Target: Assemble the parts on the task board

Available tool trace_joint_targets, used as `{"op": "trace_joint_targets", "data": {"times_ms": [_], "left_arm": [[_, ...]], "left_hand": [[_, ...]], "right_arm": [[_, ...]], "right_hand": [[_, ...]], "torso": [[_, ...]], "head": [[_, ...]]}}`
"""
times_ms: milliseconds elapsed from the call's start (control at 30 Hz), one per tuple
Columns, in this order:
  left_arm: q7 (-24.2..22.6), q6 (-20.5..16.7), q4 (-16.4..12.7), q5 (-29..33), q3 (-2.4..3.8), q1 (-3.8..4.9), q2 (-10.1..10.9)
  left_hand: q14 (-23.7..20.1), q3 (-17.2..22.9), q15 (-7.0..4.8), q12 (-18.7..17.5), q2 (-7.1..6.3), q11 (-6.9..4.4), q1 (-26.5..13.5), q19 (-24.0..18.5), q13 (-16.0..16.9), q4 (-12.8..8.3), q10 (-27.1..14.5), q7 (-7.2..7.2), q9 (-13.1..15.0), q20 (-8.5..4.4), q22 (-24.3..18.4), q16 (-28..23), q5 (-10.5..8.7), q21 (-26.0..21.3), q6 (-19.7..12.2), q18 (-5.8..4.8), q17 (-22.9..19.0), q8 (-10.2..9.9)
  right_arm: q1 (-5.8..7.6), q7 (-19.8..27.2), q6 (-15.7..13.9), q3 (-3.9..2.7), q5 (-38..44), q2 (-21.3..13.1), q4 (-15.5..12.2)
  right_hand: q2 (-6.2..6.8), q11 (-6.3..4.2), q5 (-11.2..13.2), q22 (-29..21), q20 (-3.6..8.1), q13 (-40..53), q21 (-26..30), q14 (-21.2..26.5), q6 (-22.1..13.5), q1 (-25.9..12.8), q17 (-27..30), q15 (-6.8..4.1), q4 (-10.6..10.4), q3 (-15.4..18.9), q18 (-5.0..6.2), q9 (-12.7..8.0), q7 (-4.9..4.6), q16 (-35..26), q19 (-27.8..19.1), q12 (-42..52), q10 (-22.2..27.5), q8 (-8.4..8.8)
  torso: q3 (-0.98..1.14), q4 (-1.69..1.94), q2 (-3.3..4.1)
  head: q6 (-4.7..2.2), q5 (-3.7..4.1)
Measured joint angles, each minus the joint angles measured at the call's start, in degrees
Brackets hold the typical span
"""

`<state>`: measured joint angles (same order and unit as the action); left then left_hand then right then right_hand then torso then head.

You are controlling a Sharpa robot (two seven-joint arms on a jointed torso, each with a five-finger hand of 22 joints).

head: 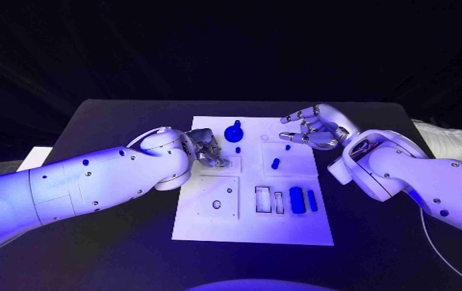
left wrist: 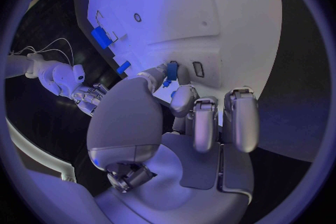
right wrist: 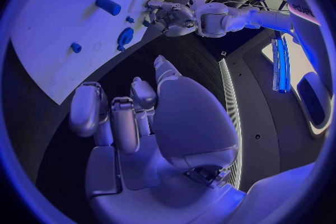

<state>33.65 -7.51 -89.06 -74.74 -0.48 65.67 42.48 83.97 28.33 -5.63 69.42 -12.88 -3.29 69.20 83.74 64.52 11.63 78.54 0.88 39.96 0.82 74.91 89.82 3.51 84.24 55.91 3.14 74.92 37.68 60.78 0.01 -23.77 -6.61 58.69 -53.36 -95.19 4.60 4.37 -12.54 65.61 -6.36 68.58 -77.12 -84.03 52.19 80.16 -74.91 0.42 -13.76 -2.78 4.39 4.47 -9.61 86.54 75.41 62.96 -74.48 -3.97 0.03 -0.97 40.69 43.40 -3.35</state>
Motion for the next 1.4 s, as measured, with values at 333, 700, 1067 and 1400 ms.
{"op": "trace_joint_targets", "data": {"times_ms": [333, 700, 1067, 1400], "left_arm": [[0.45, 0.61, 0.39, 1.11, 0.04, 0.04, -0.07], [0.76, 0.95, 0.54, 2.04, 0.05, 0.06, -0.10], [0.96, 1.36, 1.10, 3.58, 0.10, 0.11, -0.28], [1.12, 1.50, 1.79, 5.50, 0.19, 0.31, -0.56]], "left_hand": [[0.00, -1.52, 0.00, 0.00, 0.35, 0.00, -1.08, 0.00, 0.00, 1.53, 0.00, -0.71, 0.47, 0.00, 0.00, 0.00, 0.00, 0.00, 0.70, 0.00, -0.01, 0.01], [0.00, -2.09, 0.00, 0.00, 0.45, 0.00, -1.64, 0.20, 0.07, 2.13, 0.00, -0.82, 0.47, -0.20, 0.00, 0.00, -0.01, 0.00, 0.81, 0.00, -0.01, 0.23], [0.00, -2.64, 0.00, 0.00, 1.33, -0.12, -2.52, 0.20, 0.27, 3.62, 0.12, -0.92, 0.54, -0.21, 0.00, 0.00, 0.21, 0.00, 0.91, 0.00, -0.01, 0.49], [0.00, -3.06, 0.00, 0.00, 1.32, -0.19, -2.97, 0.20, 0.32, 4.36, 0.19, -0.91, 0.67, -0.20, 0.00, 0.00, 0.21, 0.00, 0.93, 0.00, -0.01, 0.69]], "right_arm": [[0.00, -0.04, 0.16, 0.00, -0.01, -0.02, 0.00], [0.00, -0.08, 0.27, 0.00, -0.01, -0.04, 0.00], [0.00, -0.14, 0.38, 0.00, -0.02, -0.05, 0.00], [0.00, -0.21, 0.53, 0.01, -0.02, -0.03, 0.09]], "right_hand": [[-0.30, 0.00, 0.00, 0.00, 0.00, 0.00, 0.00, 0.00, 0.00, -0.30, 0.01, 0.00, 0.00, 0.00, 0.00, 0.00, 0.00, 0.00, 0.00, 0.00, 0.00, 0.00], [-0.30, 0.00, 0.00, 0.00, 0.00, 0.00, 0.00, 0.00, 0.00, -0.30, 0.01, 0.00, 0.00, 0.00, 0.00, 0.00, 0.00, 0.00, 0.00, 0.00, 0.00, 0.00], [-0.30, 0.00, 0.00, 0.00, 0.00, 0.01, 0.00, 0.00, 0.00, -0.30, 0.01, 0.00, 0.01, 0.00, 0.00, 0.00, 0.00, 0.00, 0.00, 0.00, 0.00, 0.00], [-0.30, 0.00, 0.00, 0.00, 0.00, 0.01, 0.00, 0.00, 0.00, -0.30, -0.02, 0.00, -0.16, 0.16, 0.00, 0.00, 0.00, 0.00, 0.00, 0.00, 0.00, 0.00]], "torso": [[0.03, -0.04, -0.01], [0.02, -0.01, -0.01], [0.03, 0.00, 0.01], [0.04, -0.03, 0.05]], "head": [[-0.05, 0.03], [-0.43, 0.20], [-1.69, 0.26], [-1.84, 0.39]]}}
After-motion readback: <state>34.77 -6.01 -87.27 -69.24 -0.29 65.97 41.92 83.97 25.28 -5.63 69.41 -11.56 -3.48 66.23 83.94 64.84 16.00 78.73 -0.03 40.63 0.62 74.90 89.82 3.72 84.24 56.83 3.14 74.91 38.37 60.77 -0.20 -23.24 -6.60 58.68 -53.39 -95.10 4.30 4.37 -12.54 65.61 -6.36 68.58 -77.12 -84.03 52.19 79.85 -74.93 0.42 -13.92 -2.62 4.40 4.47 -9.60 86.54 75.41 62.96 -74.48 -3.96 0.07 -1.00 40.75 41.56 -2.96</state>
